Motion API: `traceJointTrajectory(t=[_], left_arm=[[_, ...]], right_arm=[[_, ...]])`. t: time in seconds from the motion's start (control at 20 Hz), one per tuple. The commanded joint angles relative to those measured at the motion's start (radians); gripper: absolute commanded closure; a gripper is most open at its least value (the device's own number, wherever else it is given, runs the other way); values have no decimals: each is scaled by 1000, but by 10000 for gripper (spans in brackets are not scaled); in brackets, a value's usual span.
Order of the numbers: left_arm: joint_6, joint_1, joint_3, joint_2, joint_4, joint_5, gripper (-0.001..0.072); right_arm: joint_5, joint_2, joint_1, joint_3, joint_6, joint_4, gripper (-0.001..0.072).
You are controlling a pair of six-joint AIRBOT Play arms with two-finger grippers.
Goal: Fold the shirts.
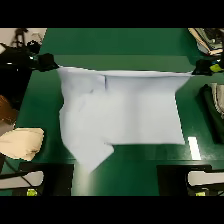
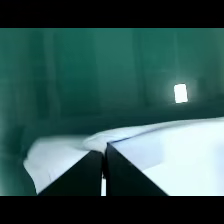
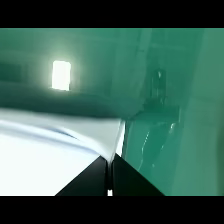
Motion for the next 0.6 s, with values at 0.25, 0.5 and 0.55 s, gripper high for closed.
traceJointTrajectory(t=[0.25, 0.5, 0.55], left_arm=[[90, 3, 127, -167, -13, 3, 687], [62, -8, -26, -123, 87, -81, 688], [63, -8, -68, -122, 87, -68, 688]], right_arm=[[-21, -164, 5, 178, 25, -6, 696], [-113, -23, 6, -119, 25, -8, 696], [-152, 7, 11, -191, 25, -8, 696]])
